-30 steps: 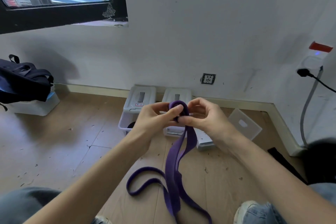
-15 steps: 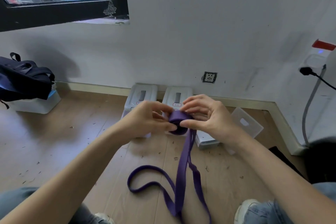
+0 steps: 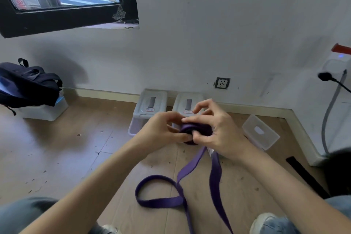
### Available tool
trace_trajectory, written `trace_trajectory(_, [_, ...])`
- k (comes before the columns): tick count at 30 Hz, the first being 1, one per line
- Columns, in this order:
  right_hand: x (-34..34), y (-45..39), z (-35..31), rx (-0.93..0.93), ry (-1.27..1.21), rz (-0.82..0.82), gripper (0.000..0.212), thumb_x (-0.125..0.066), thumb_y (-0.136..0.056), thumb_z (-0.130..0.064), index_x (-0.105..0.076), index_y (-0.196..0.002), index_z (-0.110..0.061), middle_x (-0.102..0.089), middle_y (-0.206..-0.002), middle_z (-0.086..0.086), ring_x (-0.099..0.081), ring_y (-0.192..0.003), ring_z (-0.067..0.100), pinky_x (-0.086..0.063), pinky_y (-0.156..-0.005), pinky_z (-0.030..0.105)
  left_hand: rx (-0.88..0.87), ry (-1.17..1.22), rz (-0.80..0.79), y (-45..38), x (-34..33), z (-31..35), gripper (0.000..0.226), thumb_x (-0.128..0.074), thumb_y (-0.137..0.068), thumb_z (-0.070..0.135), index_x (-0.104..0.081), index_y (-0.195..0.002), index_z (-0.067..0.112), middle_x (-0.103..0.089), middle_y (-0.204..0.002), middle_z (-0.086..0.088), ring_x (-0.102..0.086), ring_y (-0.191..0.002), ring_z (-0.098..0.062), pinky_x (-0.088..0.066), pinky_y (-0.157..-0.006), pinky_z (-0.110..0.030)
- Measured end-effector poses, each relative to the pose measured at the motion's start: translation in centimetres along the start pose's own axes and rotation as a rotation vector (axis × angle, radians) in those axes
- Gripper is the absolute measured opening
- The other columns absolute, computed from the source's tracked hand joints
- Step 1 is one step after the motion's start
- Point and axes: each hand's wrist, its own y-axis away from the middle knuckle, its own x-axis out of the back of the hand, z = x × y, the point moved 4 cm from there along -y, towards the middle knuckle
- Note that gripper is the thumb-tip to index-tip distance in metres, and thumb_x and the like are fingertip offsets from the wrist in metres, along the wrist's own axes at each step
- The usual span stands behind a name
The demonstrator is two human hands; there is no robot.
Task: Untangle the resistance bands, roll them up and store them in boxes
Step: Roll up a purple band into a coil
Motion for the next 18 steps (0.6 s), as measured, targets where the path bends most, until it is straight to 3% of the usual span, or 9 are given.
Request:
trace_trajectory(3, [0.9,0.2,0.7,-0.157,-0.462,0.035,0.038,-0.075,-0.075,-0.017,-0.062,-0.109,-0.028,-0.054,-0.115,-0.002,-0.059,-0.101,0.008,-0.047,-0.092,0.016,-0.024,0.114,0.092,0.1,1.7,0.5,0.026,-0.08,-0.065,0.021,-0.069,-0.089,0.026,-0.073,-0.084,0.007,-0.07,-0.08,-0.012,-0.055,-0.076,-0.028])
trace_trajectory(6, [0.7,0.2,0.6,-0.245,-0.763,0.083,0.046,-0.076,-0.065,-0.025,-0.051,-0.104,-0.022,-0.066,-0.107,-0.001,-0.065,-0.096,0.005,-0.05,-0.08,0.015,-0.034,0.337,0.169,0.1,3.2,1.1,0.029,-0.079,-0.061,0.036,-0.074,-0.087,0.026,-0.074,-0.091,0.003,-0.069,-0.089,-0.015,-0.051,-0.086,-0.032])
trace_trajectory(8, [0.4,0.1,0.5,-0.248,-0.718,0.165,0.042,-0.075,-0.066,-0.024,-0.049,-0.099,-0.02,-0.067,-0.1,0.003,-0.067,-0.089,0.005,-0.05,-0.073,0.012,-0.023,0.425,0.157,0.1,2.6,1.1,0.034,-0.079,-0.063,0.037,-0.073,-0.094,0.023,-0.073,-0.097,-0.001,-0.068,-0.095,-0.017,-0.05,-0.089,-0.033])
trace_trajectory(10, [0.5,0.0,0.4,-0.235,-0.644,0.216,0.035,-0.076,-0.072,-0.016,-0.05,-0.095,-0.021,-0.067,-0.095,0.003,-0.068,-0.085,0.007,-0.052,-0.071,0.015,0.013,0.366,0.134,0.2,1.7,0.7,0.039,-0.078,-0.064,0.036,-0.069,-0.099,0.021,-0.073,-0.097,0.001,-0.068,-0.096,-0.016,-0.05,-0.09,-0.035])
trace_trajectory(15, [0.7,0.1,0.3,-0.075,-0.155,0.084,0.033,-0.069,-0.08,-0.012,-0.059,-0.099,-0.036,-0.063,-0.098,-0.002,-0.058,-0.096,0.01,-0.048,-0.087,0.024,-0.046,0.003,0.068,-0.3,1.3,0.6,0.039,-0.079,-0.068,0.009,-0.059,-0.091,0.034,-0.067,-0.092,0.01,-0.069,-0.083,-0.007,-0.055,-0.076,-0.022])
trace_trajectory(18, [0.7,0.1,0.3,-0.08,-0.317,0.06,0.034,-0.069,-0.082,-0.013,-0.062,-0.107,-0.035,-0.06,-0.105,-0.004,-0.059,-0.097,0.004,-0.049,-0.085,0.019,-0.074,0.03,0.042,-0.1,1.3,0.9,0.029,-0.078,-0.07,0.013,-0.065,-0.088,0.03,-0.071,-0.081,0.012,-0.069,-0.08,-0.007,-0.053,-0.071,-0.018])
